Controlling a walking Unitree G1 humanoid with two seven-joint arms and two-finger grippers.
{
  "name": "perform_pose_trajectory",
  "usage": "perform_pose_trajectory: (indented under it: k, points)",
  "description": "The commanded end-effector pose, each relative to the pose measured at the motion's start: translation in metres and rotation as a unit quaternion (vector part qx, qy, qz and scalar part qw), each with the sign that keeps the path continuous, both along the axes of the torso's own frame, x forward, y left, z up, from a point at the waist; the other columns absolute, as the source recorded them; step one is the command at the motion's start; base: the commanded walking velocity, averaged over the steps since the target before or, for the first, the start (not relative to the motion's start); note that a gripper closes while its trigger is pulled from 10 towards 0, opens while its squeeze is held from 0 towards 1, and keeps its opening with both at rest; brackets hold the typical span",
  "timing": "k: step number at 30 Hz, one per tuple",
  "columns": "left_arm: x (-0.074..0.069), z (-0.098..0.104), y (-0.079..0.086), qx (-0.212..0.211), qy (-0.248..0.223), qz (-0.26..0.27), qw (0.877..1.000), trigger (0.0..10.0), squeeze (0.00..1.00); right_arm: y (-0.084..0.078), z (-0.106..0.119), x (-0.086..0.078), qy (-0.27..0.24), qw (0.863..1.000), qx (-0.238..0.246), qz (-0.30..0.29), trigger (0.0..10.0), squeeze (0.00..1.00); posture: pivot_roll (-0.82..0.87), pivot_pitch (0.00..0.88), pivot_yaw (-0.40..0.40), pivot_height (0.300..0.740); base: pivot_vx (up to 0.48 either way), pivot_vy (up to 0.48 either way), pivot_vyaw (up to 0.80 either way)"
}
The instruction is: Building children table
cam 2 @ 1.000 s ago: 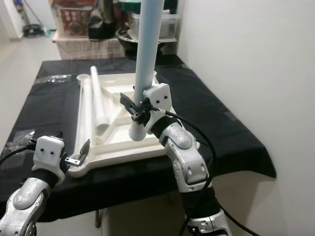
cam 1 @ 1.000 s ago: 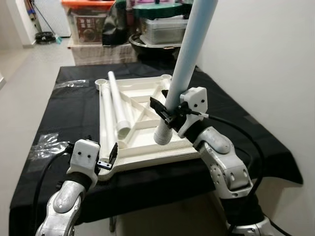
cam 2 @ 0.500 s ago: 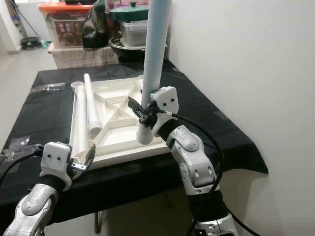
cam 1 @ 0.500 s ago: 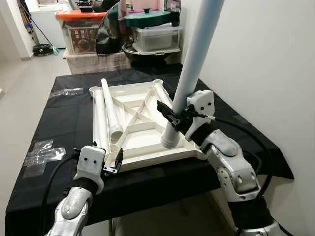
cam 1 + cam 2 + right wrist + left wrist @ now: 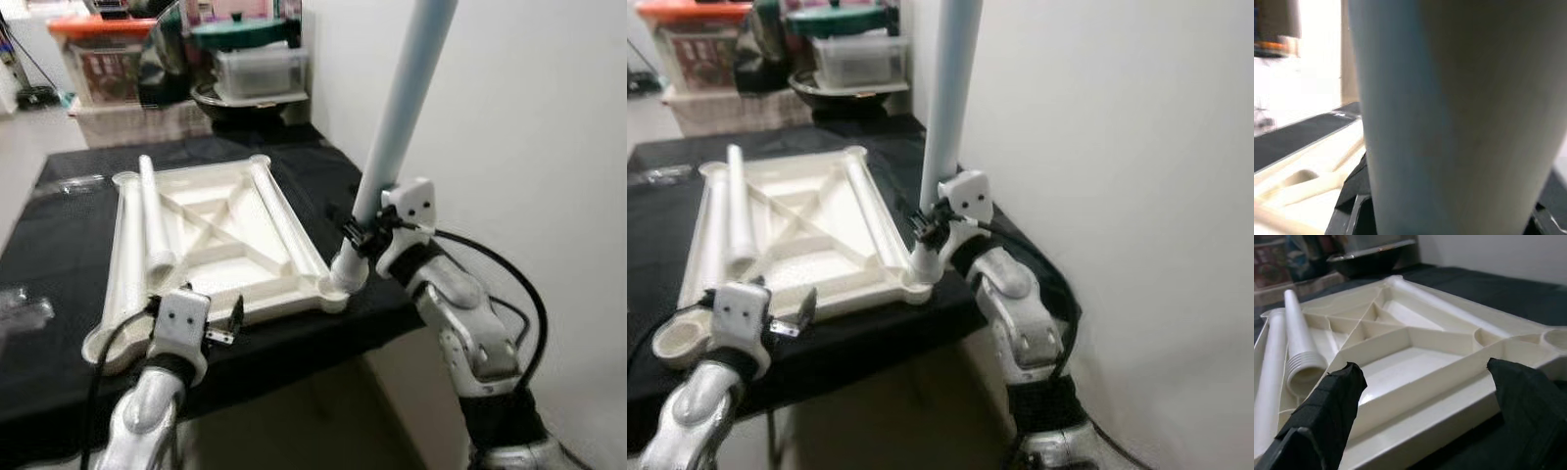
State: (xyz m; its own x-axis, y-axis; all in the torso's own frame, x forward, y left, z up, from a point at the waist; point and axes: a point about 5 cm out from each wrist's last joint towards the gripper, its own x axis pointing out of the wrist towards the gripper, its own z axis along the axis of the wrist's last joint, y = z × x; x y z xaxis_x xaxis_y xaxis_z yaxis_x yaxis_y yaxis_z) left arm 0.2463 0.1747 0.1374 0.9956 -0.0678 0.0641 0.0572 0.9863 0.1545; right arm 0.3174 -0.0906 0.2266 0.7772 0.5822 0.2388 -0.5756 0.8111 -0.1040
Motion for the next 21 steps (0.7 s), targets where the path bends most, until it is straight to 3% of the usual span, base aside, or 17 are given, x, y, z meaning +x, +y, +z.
perform_pose_trajectory:
  k: [1,10,19,21]
  points:
    - [0.0002,0.0030,-0.0007,-0.011,-0.008,-0.001,1.000,10.0,0.00,-0.0066,0.0050,0.0002,-0.013,1.000,-0.002,-0.012,10.0,0.00,0.00,0.000,-0.038,0.740,0.000,0.000,0.00]
    - [0.0008,0.0023,0.0022,-0.016,-0.004,-0.001,1.000,10.0,0.00,-0.0076,0.0033,0.0010,-0.006,1.000,-0.001,-0.013,10.0,0.00,0.00,0.000,-0.034,0.740,0.000,0.000,0.00]
    - [0.0020,0.0023,0.0020,-0.023,-0.002,-0.003,1.000,10.0,0.00,-0.0072,0.0014,0.0011,0.003,1.000,0.007,-0.013,10.0,0.00,0.00,0.000,-0.031,0.740,0.000,0.371,-0.76]
    - [0.0021,0.0028,0.0024,-0.021,-0.004,-0.002,1.000,10.0,0.00,-0.0072,0.0014,0.0009,0.002,1.000,0.007,-0.013,10.0,0.00,0.00,0.000,-0.031,0.740,0.000,0.000,0.00]
